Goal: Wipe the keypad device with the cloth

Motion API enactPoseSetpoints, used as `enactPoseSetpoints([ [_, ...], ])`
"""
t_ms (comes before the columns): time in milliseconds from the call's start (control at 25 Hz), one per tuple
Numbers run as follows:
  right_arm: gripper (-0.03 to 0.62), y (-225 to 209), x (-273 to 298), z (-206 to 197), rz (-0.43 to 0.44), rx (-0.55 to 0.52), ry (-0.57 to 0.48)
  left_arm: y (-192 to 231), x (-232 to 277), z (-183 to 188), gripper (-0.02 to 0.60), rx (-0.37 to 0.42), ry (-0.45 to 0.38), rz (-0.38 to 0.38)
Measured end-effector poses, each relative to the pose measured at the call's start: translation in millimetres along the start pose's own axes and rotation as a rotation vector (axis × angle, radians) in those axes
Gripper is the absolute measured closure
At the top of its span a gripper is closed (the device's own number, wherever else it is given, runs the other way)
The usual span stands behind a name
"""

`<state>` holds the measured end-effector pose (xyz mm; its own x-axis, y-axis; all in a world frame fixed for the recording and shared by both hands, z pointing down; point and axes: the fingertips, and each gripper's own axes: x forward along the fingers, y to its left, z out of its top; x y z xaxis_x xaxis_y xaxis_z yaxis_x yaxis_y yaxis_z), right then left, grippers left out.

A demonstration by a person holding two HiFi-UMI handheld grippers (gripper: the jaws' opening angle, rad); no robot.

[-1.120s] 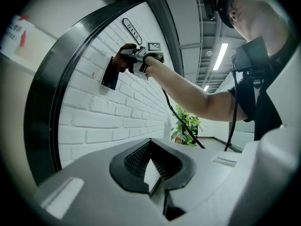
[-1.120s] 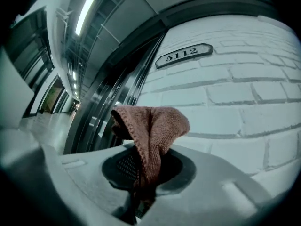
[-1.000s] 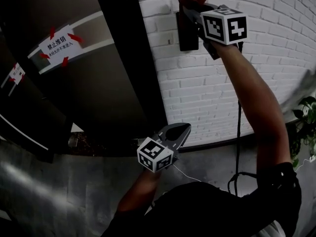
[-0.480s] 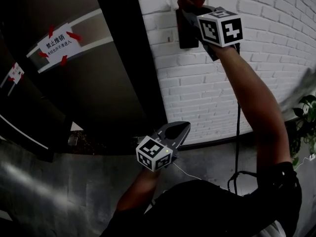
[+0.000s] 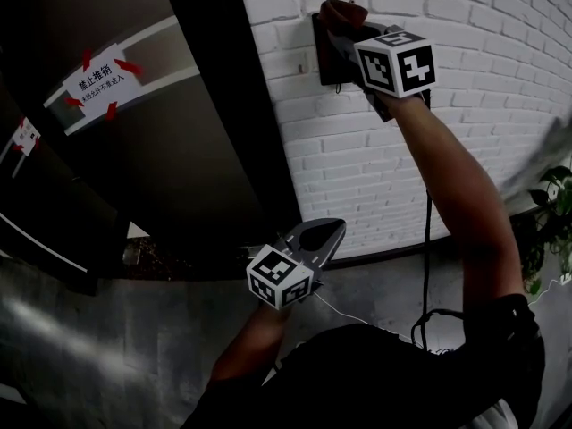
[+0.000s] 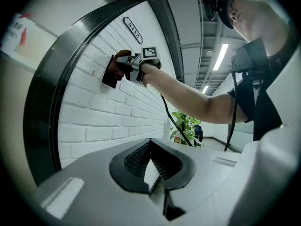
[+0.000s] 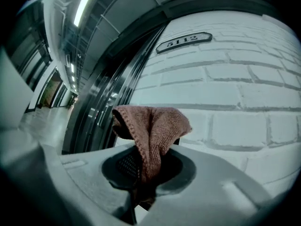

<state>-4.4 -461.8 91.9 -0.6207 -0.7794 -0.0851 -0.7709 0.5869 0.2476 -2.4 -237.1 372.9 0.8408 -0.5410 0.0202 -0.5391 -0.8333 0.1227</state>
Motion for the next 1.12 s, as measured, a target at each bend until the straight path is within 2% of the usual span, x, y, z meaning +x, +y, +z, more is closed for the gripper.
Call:
enactPoseSetpoints([
  [1120,0.546,24,-9,-104,0.038,0.088,0.143,-8,3,-9,0.565,-0.002,0.023,-0.01],
])
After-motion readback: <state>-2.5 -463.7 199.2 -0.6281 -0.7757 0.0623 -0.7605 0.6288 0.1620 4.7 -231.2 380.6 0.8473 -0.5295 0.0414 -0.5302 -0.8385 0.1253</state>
